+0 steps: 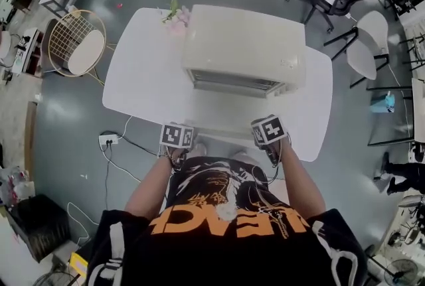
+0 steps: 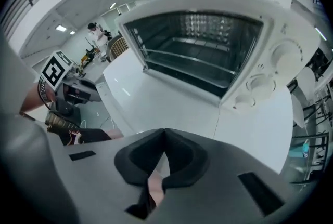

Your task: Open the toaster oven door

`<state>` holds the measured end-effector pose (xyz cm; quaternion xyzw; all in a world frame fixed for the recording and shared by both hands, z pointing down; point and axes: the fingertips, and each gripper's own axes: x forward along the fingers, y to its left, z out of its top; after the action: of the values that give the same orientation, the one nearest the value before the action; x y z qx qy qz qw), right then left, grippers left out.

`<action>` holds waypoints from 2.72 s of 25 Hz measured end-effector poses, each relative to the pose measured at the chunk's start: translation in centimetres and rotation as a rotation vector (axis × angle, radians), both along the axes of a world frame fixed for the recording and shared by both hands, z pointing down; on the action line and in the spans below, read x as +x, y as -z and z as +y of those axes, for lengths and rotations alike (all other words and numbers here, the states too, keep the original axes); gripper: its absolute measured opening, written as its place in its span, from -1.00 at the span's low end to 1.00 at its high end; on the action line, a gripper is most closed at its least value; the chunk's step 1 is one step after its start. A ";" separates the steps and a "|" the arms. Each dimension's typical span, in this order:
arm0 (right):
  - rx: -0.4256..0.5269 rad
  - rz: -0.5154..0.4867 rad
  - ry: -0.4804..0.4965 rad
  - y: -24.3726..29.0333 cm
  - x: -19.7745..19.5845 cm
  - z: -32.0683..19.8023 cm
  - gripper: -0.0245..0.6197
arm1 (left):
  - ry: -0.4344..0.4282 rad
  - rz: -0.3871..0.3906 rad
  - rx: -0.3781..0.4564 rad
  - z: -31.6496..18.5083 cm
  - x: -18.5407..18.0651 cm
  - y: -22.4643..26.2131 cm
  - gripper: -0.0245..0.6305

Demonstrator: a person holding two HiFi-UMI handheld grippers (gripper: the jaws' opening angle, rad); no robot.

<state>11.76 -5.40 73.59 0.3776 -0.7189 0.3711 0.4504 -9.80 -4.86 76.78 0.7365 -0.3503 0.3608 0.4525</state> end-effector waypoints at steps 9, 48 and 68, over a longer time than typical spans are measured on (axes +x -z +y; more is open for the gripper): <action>-0.128 -0.075 -0.017 -3.8 0.0 2.0 -0.88 | -0.050 -0.008 -0.013 3.7 -1.0 -0.5 -0.65; 0.933 -0.341 -0.072 25.0 -2.5 -5.6 -0.88 | 0.209 0.452 1.202 -5.0 2.3 38.2 -0.86; 1.227 -0.359 -0.052 35.7 -2.1 -3.5 -0.88 | 0.100 0.502 1.310 -4.0 5.5 43.0 -0.86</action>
<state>9.67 -8.89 37.92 0.5162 -0.8554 -0.0399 0.0158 -4.34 -8.88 33.83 0.9015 -0.4137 -0.1266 -0.0013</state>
